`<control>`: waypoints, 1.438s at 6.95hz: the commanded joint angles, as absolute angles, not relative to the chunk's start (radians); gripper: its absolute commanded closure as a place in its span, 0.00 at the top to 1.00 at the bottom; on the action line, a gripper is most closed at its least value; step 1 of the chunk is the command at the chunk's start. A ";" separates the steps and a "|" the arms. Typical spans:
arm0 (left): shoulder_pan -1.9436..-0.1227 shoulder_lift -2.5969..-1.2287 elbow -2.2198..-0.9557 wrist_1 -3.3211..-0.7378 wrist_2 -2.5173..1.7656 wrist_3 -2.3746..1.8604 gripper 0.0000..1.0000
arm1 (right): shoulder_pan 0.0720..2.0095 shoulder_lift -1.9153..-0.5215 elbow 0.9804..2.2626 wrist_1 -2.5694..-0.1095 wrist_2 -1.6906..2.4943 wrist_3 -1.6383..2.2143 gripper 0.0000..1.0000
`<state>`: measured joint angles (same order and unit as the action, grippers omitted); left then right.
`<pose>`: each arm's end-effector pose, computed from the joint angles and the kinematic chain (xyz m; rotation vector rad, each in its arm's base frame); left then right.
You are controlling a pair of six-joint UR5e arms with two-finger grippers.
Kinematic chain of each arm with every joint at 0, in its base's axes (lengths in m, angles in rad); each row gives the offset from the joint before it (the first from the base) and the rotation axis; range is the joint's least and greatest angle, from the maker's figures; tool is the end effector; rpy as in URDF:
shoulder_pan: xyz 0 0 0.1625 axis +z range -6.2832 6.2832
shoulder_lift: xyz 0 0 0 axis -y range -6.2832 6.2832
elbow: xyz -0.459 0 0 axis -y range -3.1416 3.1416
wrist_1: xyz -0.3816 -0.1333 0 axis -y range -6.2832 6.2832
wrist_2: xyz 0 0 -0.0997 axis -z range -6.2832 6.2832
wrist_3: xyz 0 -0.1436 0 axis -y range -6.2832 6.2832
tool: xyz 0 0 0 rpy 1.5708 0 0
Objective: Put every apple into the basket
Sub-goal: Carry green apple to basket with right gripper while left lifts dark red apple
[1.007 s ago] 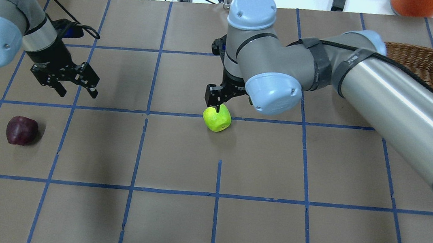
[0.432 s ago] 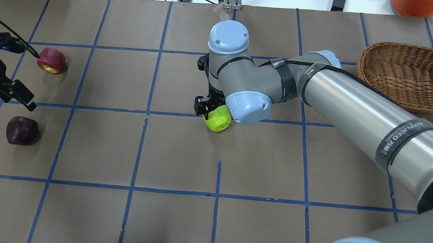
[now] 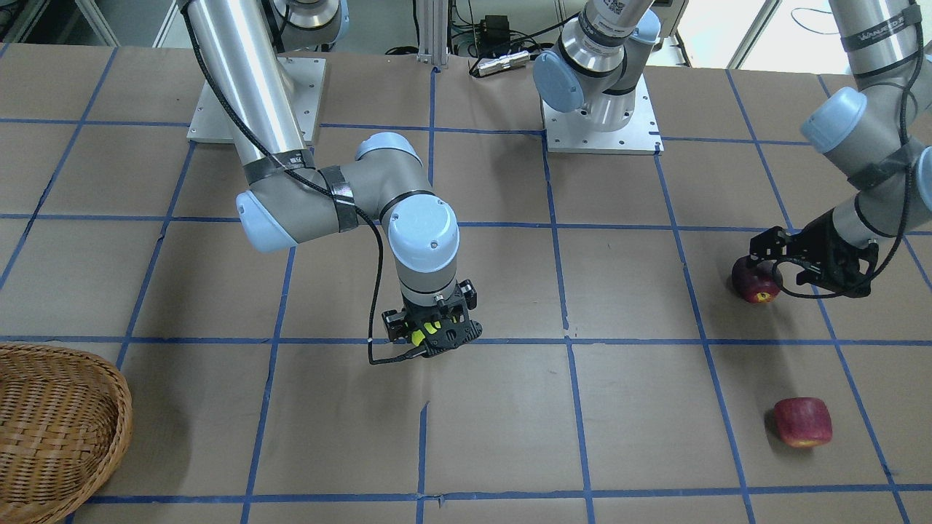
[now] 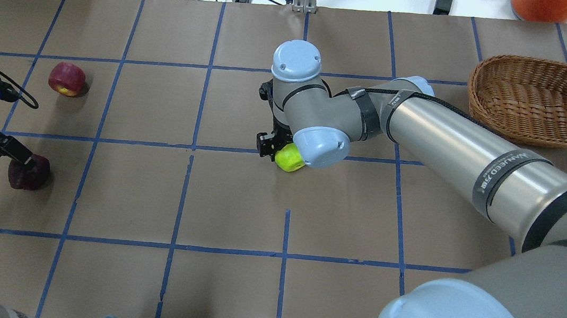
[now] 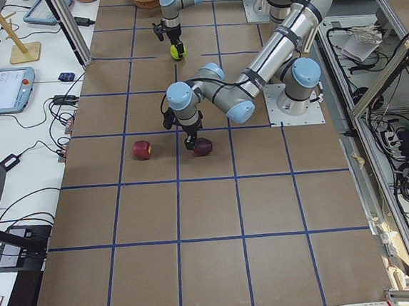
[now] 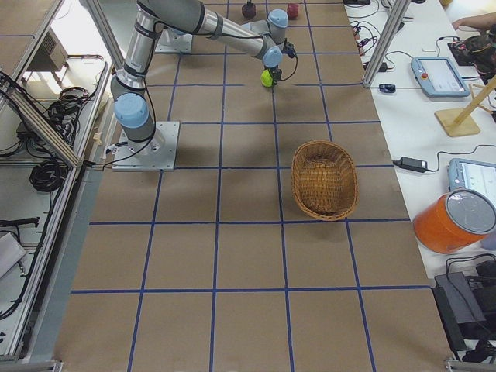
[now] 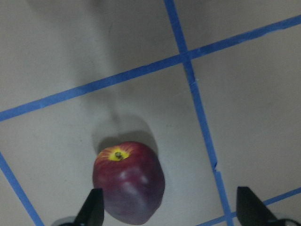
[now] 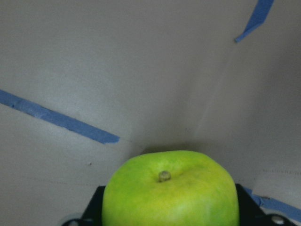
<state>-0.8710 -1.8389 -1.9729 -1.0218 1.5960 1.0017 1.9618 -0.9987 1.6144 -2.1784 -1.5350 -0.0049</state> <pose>0.2243 -0.4677 0.2135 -0.4630 -3.0282 -0.1516 0.3790 -0.5561 0.1837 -0.6110 3.0473 0.0230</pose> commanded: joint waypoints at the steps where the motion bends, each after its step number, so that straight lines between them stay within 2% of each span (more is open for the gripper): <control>1: -0.865 -1.888 -2.032 -0.927 1.588 0.993 1.00 | 1.936 -1.015 1.589 -2.178 -1.539 -0.006 0.00; 3: -0.865 -1.924 -2.022 -0.917 1.586 0.989 1.00 | 1.791 -1.099 1.484 -2.002 -1.554 -0.006 0.00; 5: -0.885 -1.892 -2.005 -0.934 1.595 0.933 0.22 | 1.551 -1.134 1.370 -1.866 -1.586 -0.126 0.00; 6: -0.925 -1.882 -1.975 -0.992 1.591 0.866 0.14 | 1.443 -1.131 1.362 -1.879 -1.635 -0.221 0.00; 8: -1.135 -1.852 -1.837 -1.217 1.530 0.511 0.14 | 1.256 -1.079 1.358 -1.951 -1.714 -0.355 0.00; 10: -1.355 -1.877 -1.686 -1.304 1.467 0.138 0.14 | 1.128 -0.988 1.358 -2.019 -1.723 -0.408 0.00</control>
